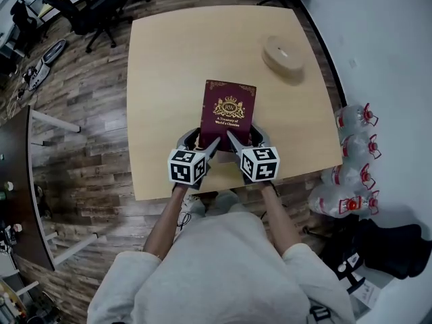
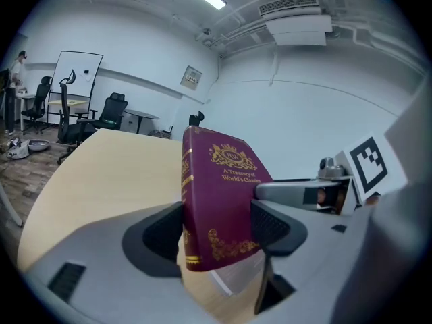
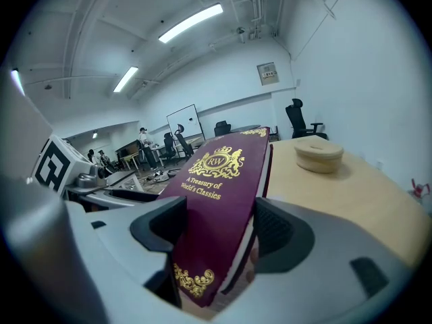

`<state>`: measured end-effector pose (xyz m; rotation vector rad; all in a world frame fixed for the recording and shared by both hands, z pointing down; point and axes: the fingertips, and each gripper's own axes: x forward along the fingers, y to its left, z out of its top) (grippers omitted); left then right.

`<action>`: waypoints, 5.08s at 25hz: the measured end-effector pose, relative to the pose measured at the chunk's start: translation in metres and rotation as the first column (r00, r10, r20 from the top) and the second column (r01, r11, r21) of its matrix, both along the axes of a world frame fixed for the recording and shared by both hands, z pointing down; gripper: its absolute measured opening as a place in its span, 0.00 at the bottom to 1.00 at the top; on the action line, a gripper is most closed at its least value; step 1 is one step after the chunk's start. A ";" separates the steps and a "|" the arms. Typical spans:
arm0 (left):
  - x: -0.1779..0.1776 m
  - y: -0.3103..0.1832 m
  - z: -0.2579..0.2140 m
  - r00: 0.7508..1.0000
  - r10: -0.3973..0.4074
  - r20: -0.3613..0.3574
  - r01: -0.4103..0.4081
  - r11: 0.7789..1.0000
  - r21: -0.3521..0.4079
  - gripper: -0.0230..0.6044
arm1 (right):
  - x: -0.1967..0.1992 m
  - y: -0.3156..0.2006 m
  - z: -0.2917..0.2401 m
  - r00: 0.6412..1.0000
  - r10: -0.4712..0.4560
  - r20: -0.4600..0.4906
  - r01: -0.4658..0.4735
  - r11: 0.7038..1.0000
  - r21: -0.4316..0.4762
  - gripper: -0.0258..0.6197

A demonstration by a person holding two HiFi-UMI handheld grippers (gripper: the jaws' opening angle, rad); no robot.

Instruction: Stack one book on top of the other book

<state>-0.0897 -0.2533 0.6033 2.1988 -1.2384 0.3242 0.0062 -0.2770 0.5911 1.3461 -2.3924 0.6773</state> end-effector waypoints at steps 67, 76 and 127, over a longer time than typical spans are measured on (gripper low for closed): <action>0.044 -0.004 0.085 0.995 0.087 0.046 -0.075 0.973 -0.219 0.54 | 0.048 0.004 0.101 0.989 0.126 0.080 -0.099 0.956 -0.275 0.53; 0.045 -0.005 0.085 0.994 0.094 0.046 -0.082 0.971 -0.226 0.55 | 0.049 0.003 0.101 0.988 0.131 0.086 -0.104 0.958 -0.267 0.52; -0.108 0.010 -0.046 0.952 -0.203 0.229 0.167 0.971 0.169 0.05 | -0.014 -0.020 -0.051 0.992 -0.097 -0.086 0.115 0.964 0.238 0.04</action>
